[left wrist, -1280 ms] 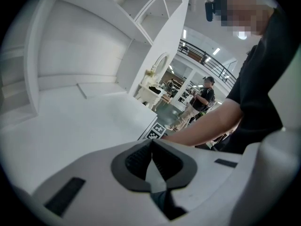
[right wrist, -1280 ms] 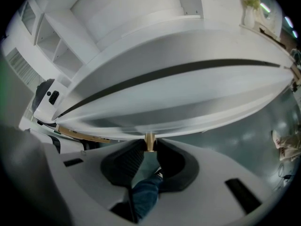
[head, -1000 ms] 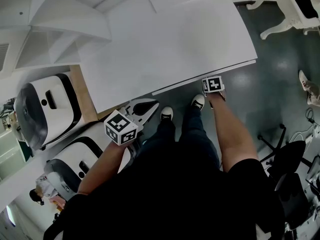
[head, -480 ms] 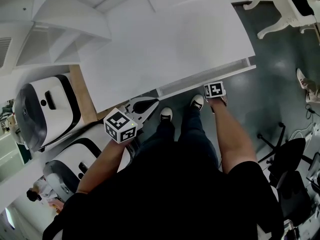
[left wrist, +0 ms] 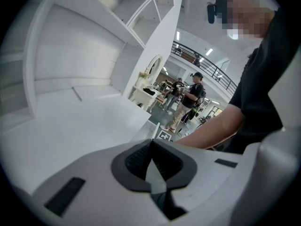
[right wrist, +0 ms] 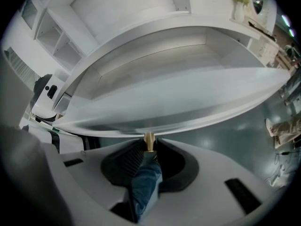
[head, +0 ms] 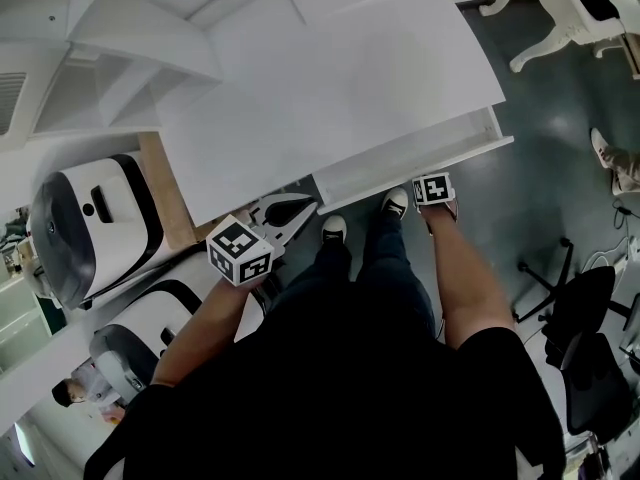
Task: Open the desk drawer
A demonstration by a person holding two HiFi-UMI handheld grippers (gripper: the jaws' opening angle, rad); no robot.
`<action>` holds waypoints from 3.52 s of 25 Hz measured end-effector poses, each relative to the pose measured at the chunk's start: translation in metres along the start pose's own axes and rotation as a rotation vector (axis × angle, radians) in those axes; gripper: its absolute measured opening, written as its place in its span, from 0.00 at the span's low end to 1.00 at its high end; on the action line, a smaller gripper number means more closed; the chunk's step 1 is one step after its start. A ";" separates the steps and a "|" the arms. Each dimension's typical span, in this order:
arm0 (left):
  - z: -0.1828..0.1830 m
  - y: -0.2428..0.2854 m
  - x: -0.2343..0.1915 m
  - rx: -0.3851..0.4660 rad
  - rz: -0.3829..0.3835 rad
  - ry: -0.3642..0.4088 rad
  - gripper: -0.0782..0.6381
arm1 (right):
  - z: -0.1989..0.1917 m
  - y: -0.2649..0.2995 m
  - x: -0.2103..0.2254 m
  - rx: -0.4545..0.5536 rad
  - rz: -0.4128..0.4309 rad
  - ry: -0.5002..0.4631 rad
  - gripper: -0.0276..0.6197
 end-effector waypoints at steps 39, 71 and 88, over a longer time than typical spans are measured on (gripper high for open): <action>-0.026 0.018 0.036 -0.100 -0.109 0.070 0.12 | -0.123 -0.026 0.003 -0.017 -0.037 0.086 0.18; -0.025 0.027 0.059 -0.094 -0.155 0.101 0.12 | -0.163 -0.048 0.016 -0.040 -0.068 0.207 0.22; 0.006 0.020 0.076 -0.035 -0.220 0.190 0.12 | -0.123 -0.146 0.008 0.231 -0.131 0.251 0.21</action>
Point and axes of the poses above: the fingertips, and each gripper's own axes: y forward along the fingers, x to its right, z out of its top, the point moved 1 cm from there along -y, backward along the fingers, and after that the axes turned 2 degrees about -y, right-handed, at the moved point
